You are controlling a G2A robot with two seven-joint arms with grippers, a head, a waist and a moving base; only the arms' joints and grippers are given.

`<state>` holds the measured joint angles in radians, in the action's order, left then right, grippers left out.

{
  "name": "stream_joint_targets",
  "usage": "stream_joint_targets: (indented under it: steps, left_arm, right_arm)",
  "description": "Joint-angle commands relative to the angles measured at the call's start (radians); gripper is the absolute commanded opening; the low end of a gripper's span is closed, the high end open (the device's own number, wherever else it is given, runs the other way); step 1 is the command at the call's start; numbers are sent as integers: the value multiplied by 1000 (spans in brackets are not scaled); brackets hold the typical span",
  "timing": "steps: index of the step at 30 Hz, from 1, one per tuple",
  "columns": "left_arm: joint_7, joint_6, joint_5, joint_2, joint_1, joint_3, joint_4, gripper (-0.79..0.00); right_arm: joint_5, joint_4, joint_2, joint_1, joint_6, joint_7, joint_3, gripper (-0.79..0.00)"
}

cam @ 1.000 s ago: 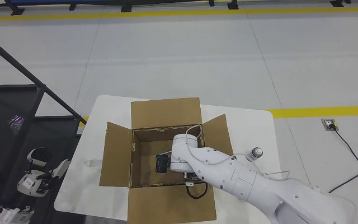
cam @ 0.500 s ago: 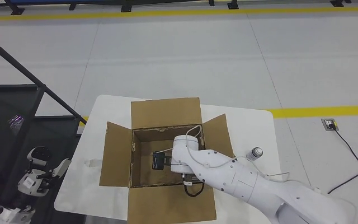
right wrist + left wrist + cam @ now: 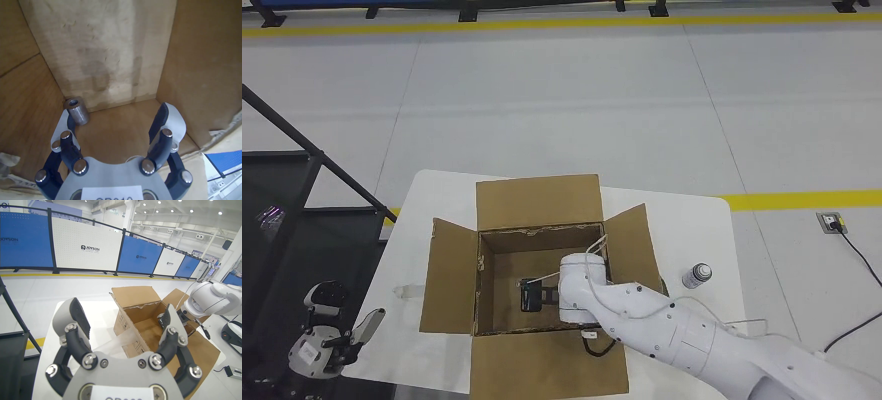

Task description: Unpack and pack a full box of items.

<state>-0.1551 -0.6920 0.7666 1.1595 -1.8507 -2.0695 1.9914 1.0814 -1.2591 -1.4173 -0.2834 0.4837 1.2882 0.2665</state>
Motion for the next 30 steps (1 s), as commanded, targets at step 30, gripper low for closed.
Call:
stream_joint_targets:
  steps: [30]
  left_arm:
    - [-17, -10, -3, 3, -11, -6, -14, 0]
  right_arm:
    - [-45, 311, -92, 53, 119, -71, -96, 0]
